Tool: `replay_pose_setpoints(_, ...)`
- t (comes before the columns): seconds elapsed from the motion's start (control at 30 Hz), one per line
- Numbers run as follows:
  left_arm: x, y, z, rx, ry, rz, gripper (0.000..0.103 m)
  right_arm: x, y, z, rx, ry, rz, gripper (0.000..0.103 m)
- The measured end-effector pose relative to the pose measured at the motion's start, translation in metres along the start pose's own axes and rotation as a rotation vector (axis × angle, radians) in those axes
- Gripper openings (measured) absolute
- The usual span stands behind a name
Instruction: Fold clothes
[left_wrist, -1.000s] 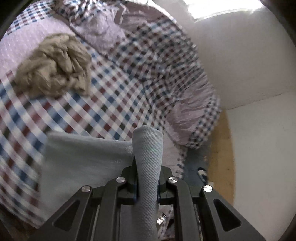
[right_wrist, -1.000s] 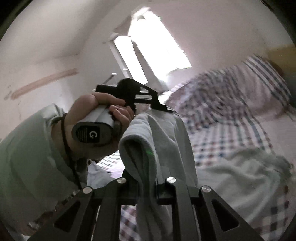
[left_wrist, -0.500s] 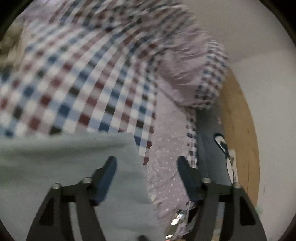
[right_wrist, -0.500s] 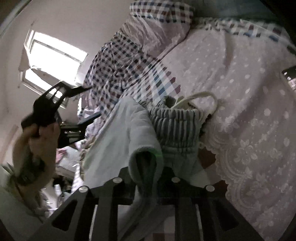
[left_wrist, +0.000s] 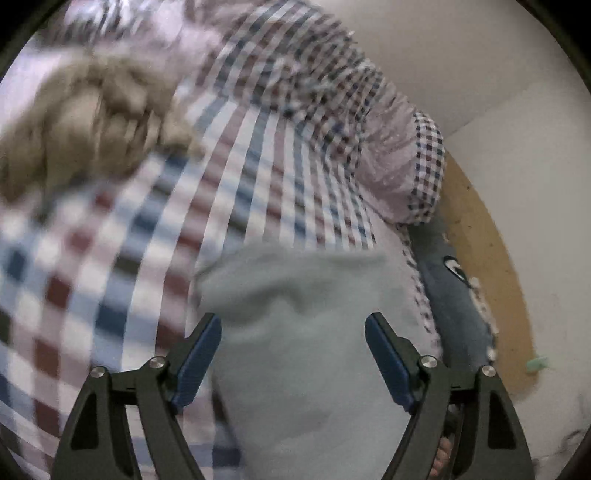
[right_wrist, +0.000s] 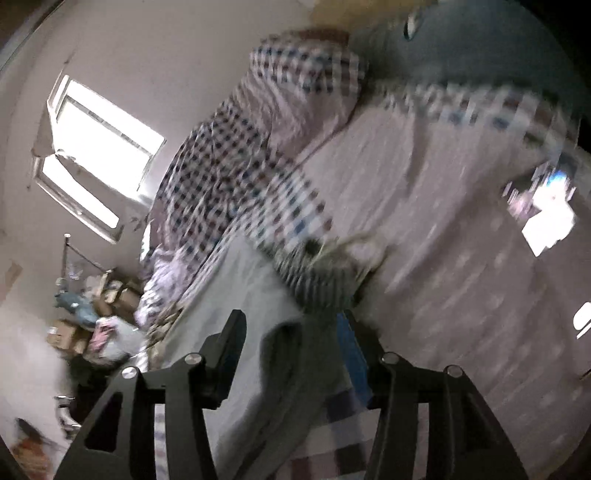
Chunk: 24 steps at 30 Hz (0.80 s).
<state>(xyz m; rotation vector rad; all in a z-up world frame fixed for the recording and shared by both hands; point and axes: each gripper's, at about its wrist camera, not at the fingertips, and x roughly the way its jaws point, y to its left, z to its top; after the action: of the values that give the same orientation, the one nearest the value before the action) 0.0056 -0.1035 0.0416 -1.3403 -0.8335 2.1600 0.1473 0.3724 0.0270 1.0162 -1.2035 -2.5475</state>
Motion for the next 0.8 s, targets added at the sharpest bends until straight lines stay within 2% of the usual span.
replay_pose_setpoints(0.13,0.019,0.015,-0.014,0.035,0.051,-0.044,0.083,0.015,-0.001,-0.012,0.020,0.043,0.024,0.077)
replay_pose_setpoints(0.17,0.023,0.017,-0.014,0.041,0.050,-0.053,0.083,0.018,-0.001,-0.014,0.023,0.048,0.027,0.078)
replay_pose_setpoints(0.3,0.029,0.033,0.003,-0.009,0.007,-0.108,0.083,0.031,-0.003,-0.021,0.023,0.096,0.012,0.079)
replay_pose_setpoints(0.37,0.035,0.047,0.011,-0.085,-0.015,-0.175,0.083,0.035,0.000,-0.024,-0.002,0.109,-0.034,0.079)
replay_pose_setpoints(0.47,0.042,0.063,0.015,-0.144,-0.026,-0.230,0.083,0.029,0.018,-0.030,-0.110,0.098,-0.107,0.079)
replay_pose_setpoints(0.53,0.045,0.069,0.018,-0.169,-0.025,-0.253,0.083,0.018,0.039,-0.040,-0.198,0.074,-0.116,0.079)
replay_pose_setpoints(0.63,0.045,0.070,0.021,-0.183,-0.007,-0.254,0.081,0.001,0.072,-0.069,-0.265,0.052,-0.069,0.079)
replay_pose_setpoints(0.7,0.042,0.069,0.021,-0.189,-0.008,-0.224,0.080,-0.006,0.083,-0.097,-0.218,0.066,-0.002,0.079)
replay_pose_setpoints(0.8,0.034,0.066,0.021,-0.162,-0.037,-0.182,0.080,-0.010,0.091,-0.137,-0.175,0.088,0.043,0.079)
